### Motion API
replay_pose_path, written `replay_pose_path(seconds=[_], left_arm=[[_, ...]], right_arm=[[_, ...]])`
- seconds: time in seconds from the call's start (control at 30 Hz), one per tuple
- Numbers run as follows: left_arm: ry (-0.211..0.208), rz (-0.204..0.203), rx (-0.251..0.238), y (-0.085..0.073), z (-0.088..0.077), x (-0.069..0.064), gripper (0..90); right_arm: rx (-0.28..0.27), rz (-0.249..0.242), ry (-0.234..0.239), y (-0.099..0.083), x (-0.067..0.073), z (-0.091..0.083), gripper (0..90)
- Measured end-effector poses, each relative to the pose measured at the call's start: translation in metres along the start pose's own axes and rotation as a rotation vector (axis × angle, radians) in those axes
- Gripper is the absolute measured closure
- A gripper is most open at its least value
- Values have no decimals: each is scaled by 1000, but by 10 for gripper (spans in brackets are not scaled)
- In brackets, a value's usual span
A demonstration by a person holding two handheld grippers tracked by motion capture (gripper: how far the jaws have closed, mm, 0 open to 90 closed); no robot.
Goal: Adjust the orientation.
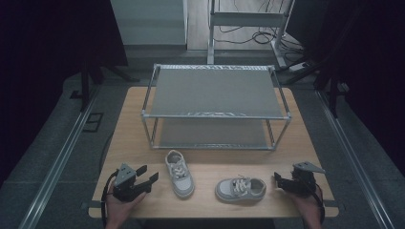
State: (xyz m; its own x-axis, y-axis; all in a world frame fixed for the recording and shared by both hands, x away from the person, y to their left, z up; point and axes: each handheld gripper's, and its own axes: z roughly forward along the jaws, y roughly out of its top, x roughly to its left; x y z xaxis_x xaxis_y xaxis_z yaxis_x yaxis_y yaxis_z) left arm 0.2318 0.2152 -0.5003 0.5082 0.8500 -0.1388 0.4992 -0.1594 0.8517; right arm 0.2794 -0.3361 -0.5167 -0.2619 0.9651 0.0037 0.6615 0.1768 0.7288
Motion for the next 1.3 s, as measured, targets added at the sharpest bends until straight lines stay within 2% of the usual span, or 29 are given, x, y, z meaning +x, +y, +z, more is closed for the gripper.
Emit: replay_pose_path(seconds=[0.1,0.17,0.27,0.37,0.5,0.63,0.73,0.83,0.97,1.3], left_arm=[[-10,5,3,0,-2,-3,435],[-34,17,6,-2,-8,-8,448],[-46,31,10,-4,-12,-14,490],[-57,21,17,-7,-15,-18,542],[-61,4,42,-12,-19,-22,655],[-88,-13,77,-12,-18,-26,781],[-118,15,112,-11,-12,-36,835],[-152,39,155,-11,-3,-45,847],[-195,51,188,-11,9,-52,850],[-221,97,224,1,30,-71,850]], right_arm=[[1,-5,-4,0,1,0,165],[1,-6,-4,0,0,0,166],[1,-5,-3,0,0,0,166],[1,-9,2,0,0,1,166],[0,-12,6,1,-1,1,167],[1,-13,8,1,-1,1,169],[1,-13,8,1,-1,1,170],[1,-13,8,1,-1,1,170],[1,-13,8,1,-1,1,170],[1,-13,8,2,-1,2,171]])
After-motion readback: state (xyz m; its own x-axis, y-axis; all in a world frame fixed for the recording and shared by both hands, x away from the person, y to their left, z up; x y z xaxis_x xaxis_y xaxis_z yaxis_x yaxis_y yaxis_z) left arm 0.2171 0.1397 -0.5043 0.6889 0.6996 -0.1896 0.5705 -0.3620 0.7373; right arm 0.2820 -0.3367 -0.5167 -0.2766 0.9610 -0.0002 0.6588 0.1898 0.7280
